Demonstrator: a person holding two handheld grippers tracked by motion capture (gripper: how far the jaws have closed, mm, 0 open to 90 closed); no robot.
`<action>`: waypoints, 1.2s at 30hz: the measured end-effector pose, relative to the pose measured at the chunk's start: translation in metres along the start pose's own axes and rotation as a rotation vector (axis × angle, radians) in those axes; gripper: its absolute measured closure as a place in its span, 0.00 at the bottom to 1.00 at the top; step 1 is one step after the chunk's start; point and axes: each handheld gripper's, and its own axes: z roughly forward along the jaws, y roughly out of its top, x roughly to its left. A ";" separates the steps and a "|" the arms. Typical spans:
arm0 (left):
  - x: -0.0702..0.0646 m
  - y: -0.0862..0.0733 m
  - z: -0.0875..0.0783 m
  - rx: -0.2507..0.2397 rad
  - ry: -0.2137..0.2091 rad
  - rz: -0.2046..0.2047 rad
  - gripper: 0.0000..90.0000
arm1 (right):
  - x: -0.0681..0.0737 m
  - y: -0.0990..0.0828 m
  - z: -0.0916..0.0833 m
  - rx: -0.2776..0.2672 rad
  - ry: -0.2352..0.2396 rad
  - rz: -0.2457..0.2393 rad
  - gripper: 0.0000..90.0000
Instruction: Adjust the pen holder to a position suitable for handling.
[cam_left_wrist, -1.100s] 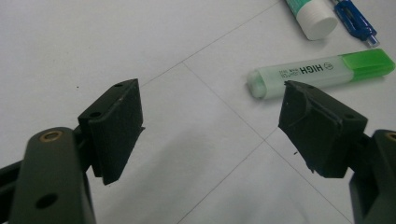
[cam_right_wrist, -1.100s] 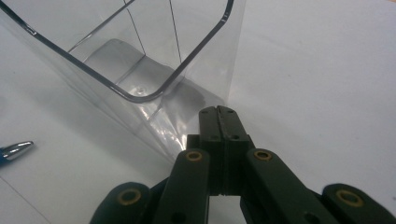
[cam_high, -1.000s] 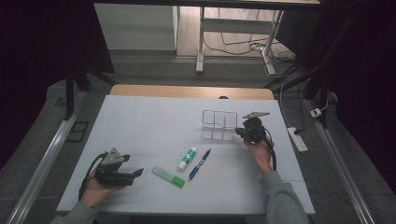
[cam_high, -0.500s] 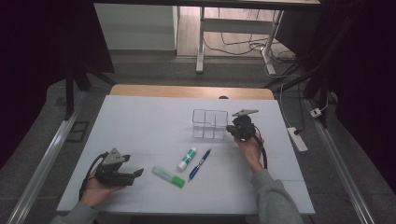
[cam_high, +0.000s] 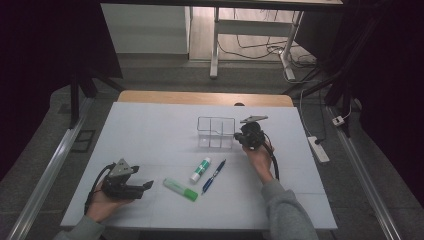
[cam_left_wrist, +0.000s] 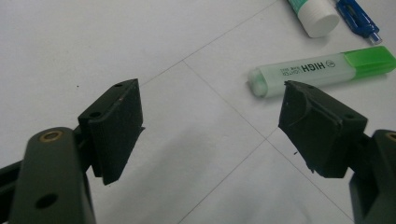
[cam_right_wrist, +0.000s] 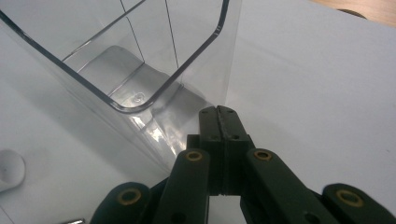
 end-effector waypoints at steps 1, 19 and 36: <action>0.000 0.000 0.000 0.000 0.000 0.000 0.24 | 0.001 0.001 0.001 -0.001 0.003 0.000 1.00; 0.000 0.000 0.001 0.003 0.001 0.000 0.24 | 0.013 0.008 0.009 -0.006 0.036 -0.019 1.00; 0.001 -0.001 0.001 0.007 0.003 0.006 0.24 | 0.008 0.004 -0.006 -0.018 0.016 -0.041 1.00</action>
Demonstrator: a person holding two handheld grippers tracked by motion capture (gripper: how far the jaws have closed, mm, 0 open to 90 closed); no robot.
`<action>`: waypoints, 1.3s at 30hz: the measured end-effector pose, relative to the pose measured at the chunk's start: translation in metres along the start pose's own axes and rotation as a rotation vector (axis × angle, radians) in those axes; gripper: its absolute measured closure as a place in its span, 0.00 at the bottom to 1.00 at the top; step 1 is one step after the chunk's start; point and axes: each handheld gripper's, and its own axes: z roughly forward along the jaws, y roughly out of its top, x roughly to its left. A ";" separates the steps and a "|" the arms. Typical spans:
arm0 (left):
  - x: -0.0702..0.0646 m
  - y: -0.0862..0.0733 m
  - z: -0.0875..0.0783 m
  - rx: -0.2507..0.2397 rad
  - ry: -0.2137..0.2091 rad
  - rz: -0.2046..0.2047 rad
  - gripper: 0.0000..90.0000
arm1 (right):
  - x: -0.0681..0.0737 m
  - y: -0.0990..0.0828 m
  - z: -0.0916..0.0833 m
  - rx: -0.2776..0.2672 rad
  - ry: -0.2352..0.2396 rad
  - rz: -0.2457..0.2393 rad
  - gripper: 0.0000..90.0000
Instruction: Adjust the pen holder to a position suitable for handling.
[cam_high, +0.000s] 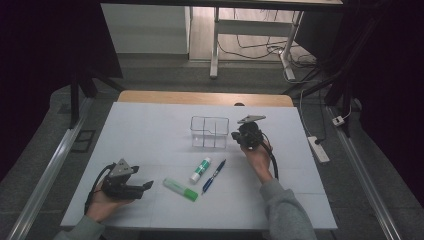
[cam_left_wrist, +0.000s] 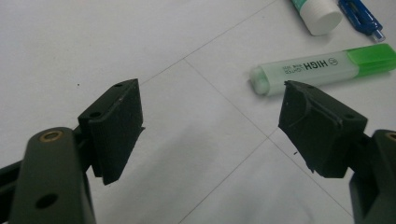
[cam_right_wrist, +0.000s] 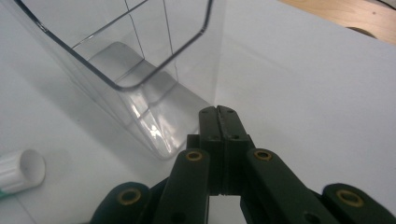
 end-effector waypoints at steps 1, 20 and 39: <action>0.000 0.000 0.000 0.000 0.000 0.000 0.24 | -0.002 -0.002 -0.003 -0.005 0.001 0.003 1.00; 0.001 0.000 0.000 -0.002 -0.004 -0.003 0.24 | -0.018 -0.069 -0.081 -0.056 0.060 -0.029 1.00; 0.000 0.002 0.003 0.008 -0.005 -0.003 0.24 | -0.020 -0.128 -0.131 -0.079 0.057 -0.029 0.62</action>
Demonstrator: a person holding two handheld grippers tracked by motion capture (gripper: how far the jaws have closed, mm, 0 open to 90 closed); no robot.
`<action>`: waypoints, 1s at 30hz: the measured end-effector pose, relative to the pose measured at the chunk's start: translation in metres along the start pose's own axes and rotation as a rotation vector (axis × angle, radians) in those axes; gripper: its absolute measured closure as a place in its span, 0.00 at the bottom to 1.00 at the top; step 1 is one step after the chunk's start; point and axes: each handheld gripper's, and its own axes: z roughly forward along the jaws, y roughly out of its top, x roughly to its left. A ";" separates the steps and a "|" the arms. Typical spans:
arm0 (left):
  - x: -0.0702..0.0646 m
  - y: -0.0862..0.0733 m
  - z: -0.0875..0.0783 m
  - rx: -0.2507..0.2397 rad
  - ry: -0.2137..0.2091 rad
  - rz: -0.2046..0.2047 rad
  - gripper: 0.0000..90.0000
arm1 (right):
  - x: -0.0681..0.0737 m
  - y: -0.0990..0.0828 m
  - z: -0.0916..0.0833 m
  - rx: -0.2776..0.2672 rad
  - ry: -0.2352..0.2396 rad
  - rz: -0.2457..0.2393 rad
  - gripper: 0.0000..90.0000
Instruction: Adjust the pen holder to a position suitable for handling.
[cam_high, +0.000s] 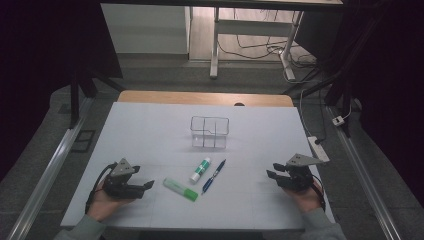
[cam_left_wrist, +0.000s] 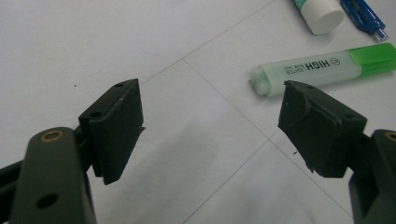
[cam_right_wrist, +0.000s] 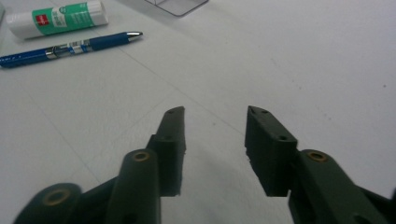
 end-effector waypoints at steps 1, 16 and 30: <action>0.000 0.000 0.000 0.002 0.003 0.002 0.24 | 0.000 -0.002 -0.002 -0.003 0.001 -0.002 0.60; -0.004 0.008 0.001 0.012 -0.009 0.006 0.24 | -0.003 -0.010 -0.005 0.024 0.027 -0.036 0.50; -0.014 0.029 0.007 0.021 -0.040 0.033 0.25 | -0.001 -0.011 -0.006 0.036 0.010 -0.049 0.50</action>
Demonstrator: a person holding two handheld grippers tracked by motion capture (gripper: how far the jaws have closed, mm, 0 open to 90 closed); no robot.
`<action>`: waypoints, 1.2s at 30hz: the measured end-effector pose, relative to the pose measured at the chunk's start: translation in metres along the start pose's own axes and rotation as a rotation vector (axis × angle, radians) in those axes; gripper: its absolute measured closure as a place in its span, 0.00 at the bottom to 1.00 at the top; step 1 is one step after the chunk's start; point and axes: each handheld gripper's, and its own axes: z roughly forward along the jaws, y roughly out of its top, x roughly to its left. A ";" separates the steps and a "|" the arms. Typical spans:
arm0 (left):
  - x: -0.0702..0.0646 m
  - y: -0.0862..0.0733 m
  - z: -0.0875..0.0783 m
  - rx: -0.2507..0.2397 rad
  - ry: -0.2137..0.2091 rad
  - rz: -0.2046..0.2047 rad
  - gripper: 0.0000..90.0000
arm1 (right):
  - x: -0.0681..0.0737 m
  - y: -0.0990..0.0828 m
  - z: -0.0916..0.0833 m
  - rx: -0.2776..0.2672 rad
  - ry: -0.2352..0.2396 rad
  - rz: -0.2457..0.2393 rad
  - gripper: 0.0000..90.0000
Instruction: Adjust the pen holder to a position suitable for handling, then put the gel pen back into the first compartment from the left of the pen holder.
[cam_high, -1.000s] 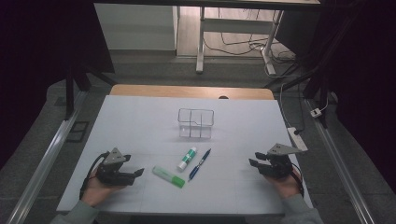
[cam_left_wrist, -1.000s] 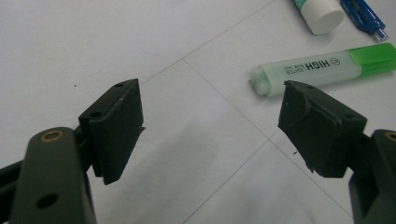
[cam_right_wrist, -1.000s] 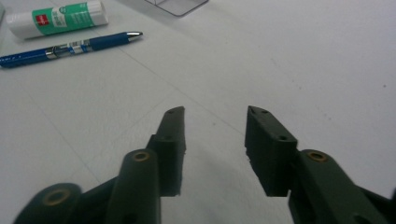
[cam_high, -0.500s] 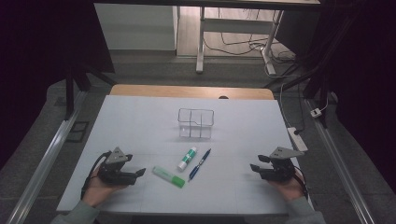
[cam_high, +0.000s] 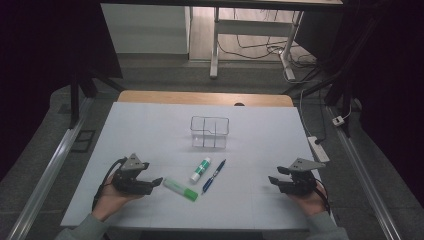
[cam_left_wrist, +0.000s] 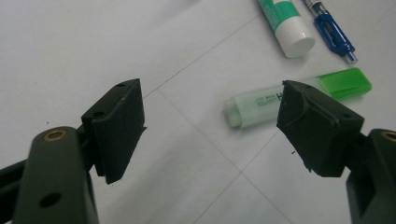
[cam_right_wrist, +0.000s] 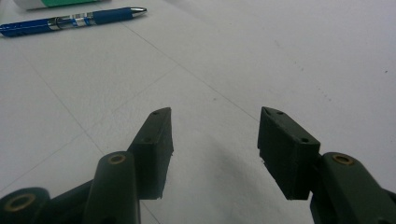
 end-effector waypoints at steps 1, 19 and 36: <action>-0.001 0.001 0.000 0.000 -0.003 0.004 0.25 | 0.000 0.000 0.000 -0.003 0.001 0.000 0.50; -0.008 0.013 0.008 0.021 -0.021 0.030 0.25 | 0.001 0.000 0.001 0.005 -0.011 -0.010 0.50; -0.028 0.038 0.023 0.044 -0.094 0.098 0.25 | 0.002 0.000 0.003 0.010 -0.013 -0.016 0.50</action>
